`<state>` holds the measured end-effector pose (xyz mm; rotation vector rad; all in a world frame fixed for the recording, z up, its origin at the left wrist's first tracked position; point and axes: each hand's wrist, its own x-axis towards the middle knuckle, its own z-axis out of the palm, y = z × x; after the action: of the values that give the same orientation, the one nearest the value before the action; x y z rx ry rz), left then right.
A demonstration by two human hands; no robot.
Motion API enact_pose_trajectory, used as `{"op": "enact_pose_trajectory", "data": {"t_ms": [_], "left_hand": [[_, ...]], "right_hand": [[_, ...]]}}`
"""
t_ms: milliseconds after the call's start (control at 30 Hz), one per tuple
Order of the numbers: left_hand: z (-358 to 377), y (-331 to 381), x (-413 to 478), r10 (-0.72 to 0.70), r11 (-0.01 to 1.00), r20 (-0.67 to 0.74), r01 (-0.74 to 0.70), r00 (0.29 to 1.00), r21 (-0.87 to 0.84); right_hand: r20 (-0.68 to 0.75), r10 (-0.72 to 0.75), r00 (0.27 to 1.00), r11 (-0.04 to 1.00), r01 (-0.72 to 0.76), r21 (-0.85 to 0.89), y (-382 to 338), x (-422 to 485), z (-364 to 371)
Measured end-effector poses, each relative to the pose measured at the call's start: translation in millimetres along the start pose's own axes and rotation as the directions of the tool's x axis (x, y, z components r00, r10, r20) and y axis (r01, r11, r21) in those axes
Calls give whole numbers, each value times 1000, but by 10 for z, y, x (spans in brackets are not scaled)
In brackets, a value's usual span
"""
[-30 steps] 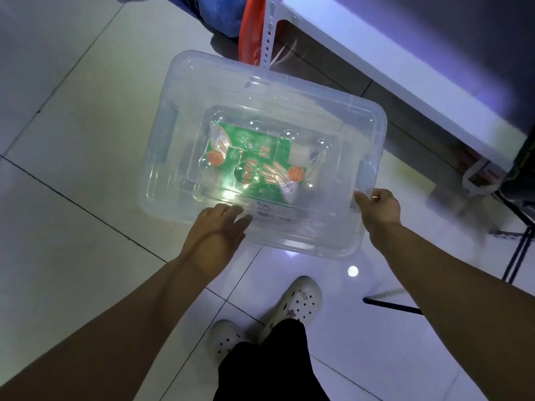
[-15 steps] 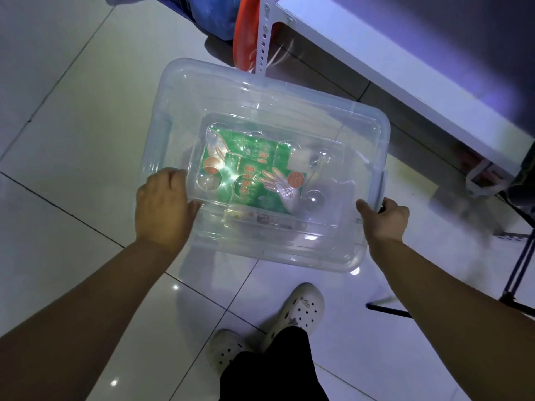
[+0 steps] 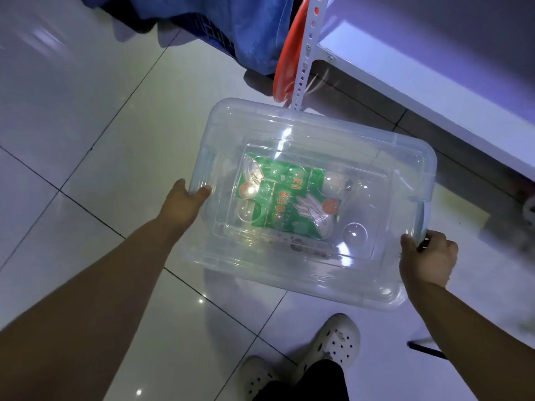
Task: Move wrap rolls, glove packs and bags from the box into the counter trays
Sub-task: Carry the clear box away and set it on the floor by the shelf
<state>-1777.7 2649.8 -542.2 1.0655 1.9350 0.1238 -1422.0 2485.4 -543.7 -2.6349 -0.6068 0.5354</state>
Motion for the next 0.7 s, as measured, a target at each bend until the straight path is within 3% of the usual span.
{"op": "enact_pose_trajectory", "data": {"t_ms": [100, 300, 467, 600, 700], "left_hand": [[-33, -41, 58, -28, 994, 41, 32, 999, -102], [-33, -13, 86, 88, 991, -134, -72, 987, 115], [47, -40, 52, 113, 993, -106, -114, 988, -5], [91, 21, -58, 167, 980, -184, -142, 969, 142], [118, 34, -290, 144, 987, -215, -125, 966, 102]], "right_hand": [[41, 4, 999, 999, -6, 47, 22, 20, 10], [195, 39, 980, 987, -68, 146, 44, 29, 5], [253, 72, 965, 984, -110, 137, 42, 124, -30], [342, 76, 937, 989, -114, 90, -6, 214, -143], [385, 104, 917, 986, -146, 82, -24, 204, -373]]}}
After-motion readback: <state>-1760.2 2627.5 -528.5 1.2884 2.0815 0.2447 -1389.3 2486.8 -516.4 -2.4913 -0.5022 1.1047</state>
